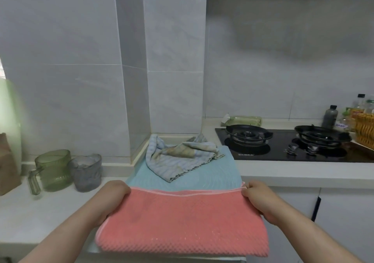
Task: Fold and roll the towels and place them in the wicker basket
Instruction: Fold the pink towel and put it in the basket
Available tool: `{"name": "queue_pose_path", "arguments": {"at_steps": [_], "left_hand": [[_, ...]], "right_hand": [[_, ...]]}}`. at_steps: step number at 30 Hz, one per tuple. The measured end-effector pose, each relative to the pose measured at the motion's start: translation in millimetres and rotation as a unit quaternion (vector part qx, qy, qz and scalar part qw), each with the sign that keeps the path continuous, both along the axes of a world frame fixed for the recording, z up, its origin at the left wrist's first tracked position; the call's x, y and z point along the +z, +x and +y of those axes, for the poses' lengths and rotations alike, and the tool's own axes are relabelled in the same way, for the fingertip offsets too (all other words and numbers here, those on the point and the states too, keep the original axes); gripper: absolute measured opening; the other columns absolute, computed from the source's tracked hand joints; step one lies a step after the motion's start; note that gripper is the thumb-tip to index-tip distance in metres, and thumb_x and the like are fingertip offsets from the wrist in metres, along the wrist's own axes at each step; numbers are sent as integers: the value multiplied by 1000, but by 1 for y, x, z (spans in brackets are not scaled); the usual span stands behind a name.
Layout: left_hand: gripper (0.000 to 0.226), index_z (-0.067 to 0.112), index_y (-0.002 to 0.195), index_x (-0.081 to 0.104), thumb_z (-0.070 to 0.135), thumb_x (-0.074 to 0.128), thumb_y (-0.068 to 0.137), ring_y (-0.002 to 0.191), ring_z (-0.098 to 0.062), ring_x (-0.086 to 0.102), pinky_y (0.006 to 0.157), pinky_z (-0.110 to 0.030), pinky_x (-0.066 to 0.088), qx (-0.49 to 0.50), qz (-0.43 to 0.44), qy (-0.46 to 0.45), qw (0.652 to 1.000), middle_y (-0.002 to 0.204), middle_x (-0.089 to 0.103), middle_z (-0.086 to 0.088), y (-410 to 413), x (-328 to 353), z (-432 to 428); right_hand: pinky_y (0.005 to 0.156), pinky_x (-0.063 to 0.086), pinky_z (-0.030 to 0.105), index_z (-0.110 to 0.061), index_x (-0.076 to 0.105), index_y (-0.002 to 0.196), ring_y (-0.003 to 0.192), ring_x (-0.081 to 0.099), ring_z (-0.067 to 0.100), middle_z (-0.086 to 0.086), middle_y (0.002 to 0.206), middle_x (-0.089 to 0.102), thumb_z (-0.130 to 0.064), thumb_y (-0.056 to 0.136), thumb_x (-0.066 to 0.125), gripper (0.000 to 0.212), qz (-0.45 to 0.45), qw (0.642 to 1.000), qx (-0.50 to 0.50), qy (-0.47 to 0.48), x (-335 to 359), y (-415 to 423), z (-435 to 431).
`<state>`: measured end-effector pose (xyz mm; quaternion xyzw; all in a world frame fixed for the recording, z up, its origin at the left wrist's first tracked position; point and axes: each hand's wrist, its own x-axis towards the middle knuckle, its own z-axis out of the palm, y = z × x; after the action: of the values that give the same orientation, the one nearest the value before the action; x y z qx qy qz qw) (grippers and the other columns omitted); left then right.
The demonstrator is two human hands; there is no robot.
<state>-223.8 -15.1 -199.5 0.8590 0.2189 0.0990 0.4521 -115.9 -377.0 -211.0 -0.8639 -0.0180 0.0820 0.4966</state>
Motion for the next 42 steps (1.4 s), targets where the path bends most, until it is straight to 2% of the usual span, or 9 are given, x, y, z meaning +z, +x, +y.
{"name": "queue_pose_path", "arguments": {"at_steps": [6,9,12,17,21,29,33,37,42], "left_hand": [[16,9,72,60,23,64,78,58,-11,50,57,-27,36,-99,79,170,977,67,57,0,7,2,1],[16,9,75,64,22,68,82,56,-10,51,55,-24,36,-114,70,105,985,64,59,1,13,4,7],[16,8,71,67,13,67,86,51,-11,52,51,-22,34,-67,40,16,997,57,60,1,21,4,10],[19,3,71,65,16,60,84,59,-13,53,60,-28,39,-99,66,138,983,68,61,-9,31,-3,9],[20,16,67,62,21,59,85,57,-5,52,55,-21,38,-142,97,244,954,65,60,5,34,6,3],[12,22,69,59,21,68,77,63,-14,52,62,-26,36,-156,91,0,984,68,56,1,32,10,9],[17,19,76,53,22,66,86,65,-15,49,62,-27,34,-148,126,39,980,73,53,0,36,12,7],[15,19,79,53,24,61,91,68,-15,48,63,-28,32,-146,129,54,979,76,53,0,37,11,5],[16,21,76,53,20,63,89,61,-13,44,52,-24,28,-164,156,56,972,71,51,1,36,17,6]], "right_hand": [[58,44,25,-1,68,81,63,58,16,8,75,70,-3,82,48,21,2,995,47,-90,-6,9,1],[57,40,23,-8,60,66,57,50,9,-2,68,62,-8,87,51,23,-3,989,80,-122,-4,12,-4],[55,34,21,-14,50,71,60,45,11,0,69,52,-9,93,48,23,-26,990,80,-117,-3,16,-4],[58,31,28,-17,41,70,68,48,18,-1,71,48,-9,94,41,25,-43,991,64,-114,-11,25,1],[59,36,26,-16,51,74,65,46,13,-3,73,54,-11,95,41,23,-49,989,66,-125,-13,30,4],[62,40,28,-15,66,90,68,54,14,0,78,63,-19,93,53,14,7,997,72,-14,-8,27,3],[67,45,28,-17,70,91,72,59,13,1,86,70,-22,95,54,18,2,996,84,-41,-6,28,5],[58,36,25,-17,56,71,60,45,10,-5,70,55,-23,97,51,27,-35,996,71,-45,-9,29,6],[62,39,28,-16,53,74,66,48,11,-3,73,54,-30,100,48,30,-76,993,58,-63,-16,29,10]]}}
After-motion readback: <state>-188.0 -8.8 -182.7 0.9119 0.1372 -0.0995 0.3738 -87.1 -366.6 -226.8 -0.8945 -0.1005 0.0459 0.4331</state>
